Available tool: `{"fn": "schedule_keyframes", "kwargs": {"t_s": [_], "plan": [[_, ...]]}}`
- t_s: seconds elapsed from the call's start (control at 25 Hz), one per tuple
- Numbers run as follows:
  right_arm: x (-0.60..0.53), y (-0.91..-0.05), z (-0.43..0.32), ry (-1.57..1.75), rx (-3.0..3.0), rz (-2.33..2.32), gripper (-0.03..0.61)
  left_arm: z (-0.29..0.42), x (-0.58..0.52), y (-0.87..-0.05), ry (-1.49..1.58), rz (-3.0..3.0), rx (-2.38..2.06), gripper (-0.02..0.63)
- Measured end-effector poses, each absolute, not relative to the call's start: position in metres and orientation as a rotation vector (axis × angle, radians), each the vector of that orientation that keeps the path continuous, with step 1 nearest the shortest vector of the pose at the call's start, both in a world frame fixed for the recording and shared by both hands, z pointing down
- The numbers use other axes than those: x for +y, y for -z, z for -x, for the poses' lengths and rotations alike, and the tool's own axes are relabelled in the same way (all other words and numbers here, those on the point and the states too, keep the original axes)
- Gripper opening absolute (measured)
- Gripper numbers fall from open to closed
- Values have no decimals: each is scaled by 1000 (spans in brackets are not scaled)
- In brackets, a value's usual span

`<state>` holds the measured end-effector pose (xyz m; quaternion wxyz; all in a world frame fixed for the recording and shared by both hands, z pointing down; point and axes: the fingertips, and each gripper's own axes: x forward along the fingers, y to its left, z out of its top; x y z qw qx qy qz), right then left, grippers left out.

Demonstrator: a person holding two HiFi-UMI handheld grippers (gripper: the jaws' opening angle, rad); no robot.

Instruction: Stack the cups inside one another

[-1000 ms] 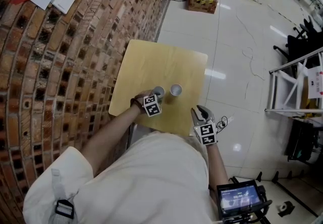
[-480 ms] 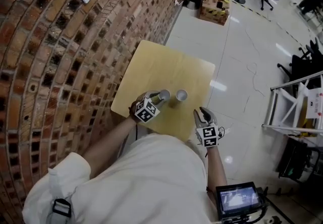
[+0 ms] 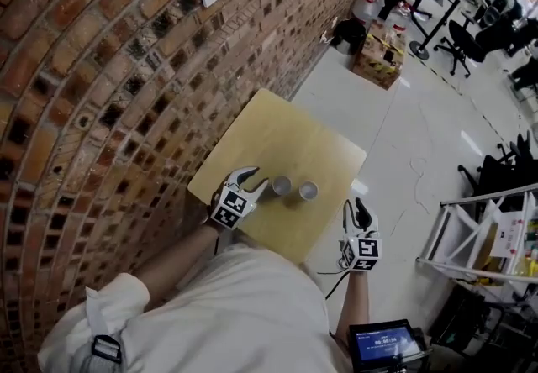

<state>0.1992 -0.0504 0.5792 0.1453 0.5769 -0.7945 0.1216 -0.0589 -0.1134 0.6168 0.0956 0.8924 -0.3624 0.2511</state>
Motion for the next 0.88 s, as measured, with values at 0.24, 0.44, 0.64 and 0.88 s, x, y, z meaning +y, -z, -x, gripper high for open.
{"fn": "schedule_keyframes", "kwargs": {"t_s": [0.24, 0.44, 0.64, 0.88], "plan": [[-56, -560, -217, -304, -2280, -1716, 110, 85, -108, -616, -630, -2572, -1093, 169], [-51, -572, -235, -348, -2226, -1767, 117, 105, -106, -621, -630, -2539, -1136, 169], [-50, -574, -234, -351, -2215, -1791, 117, 112, -111, -623, -649, -2532, -1150, 166], [-44, -571, -230, -393, -2253, -1819, 117, 100, -115, -619, -658, -2561, -1113, 167]]}}
